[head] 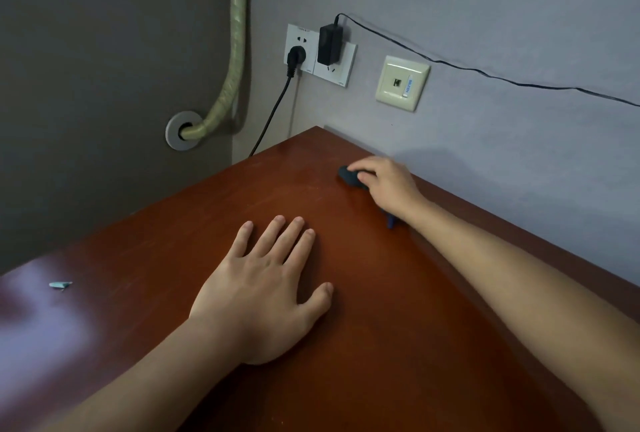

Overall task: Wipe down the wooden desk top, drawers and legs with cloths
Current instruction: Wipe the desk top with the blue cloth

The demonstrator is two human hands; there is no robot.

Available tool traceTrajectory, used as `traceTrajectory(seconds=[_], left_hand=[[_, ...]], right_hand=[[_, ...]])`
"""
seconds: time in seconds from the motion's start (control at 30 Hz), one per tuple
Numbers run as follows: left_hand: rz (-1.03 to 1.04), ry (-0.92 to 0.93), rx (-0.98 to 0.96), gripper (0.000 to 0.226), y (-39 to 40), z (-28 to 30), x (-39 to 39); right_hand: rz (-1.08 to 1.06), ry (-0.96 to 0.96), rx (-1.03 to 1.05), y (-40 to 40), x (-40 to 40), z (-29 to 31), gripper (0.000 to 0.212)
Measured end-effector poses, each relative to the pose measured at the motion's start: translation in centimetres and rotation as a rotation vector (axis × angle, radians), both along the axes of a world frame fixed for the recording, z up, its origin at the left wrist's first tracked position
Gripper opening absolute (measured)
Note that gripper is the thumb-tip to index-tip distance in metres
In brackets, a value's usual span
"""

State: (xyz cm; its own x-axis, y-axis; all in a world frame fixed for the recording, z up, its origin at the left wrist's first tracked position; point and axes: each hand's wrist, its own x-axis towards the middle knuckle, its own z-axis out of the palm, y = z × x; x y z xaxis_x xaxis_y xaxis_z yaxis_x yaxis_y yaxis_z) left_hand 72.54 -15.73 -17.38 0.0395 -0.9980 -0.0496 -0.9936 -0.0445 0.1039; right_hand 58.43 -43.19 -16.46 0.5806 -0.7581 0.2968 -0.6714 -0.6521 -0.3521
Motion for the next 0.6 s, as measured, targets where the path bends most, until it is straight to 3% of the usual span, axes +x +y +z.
traceTrajectory(seconds=[0.17, 0.3, 0.43, 0.6], left_hand=[[0.002, 0.03, -0.019, 0.082, -0.1, -0.1, 0.1], [0.003, 0.022, -0.014, 0.081, -0.1, -0.2, 0.3], [0.001, 0.007, 0.008, 0.082, 0.0, 0.1, 0.3], [0.007, 0.002, 0.01, 0.082, 0.1, 0.2, 0.0]], right_hand=[[0.019, -0.023, 0.035, -6.5, 8.9, 0.6, 0.029], [0.045, -0.029, 0.083, -7.9, 11.6, 0.9, 0.03], [0.129, -0.042, 0.103, -4.4, 8.4, 1.0, 0.03], [0.319, -0.02, 0.098, 3.9, -1.4, 0.5, 0.028]])
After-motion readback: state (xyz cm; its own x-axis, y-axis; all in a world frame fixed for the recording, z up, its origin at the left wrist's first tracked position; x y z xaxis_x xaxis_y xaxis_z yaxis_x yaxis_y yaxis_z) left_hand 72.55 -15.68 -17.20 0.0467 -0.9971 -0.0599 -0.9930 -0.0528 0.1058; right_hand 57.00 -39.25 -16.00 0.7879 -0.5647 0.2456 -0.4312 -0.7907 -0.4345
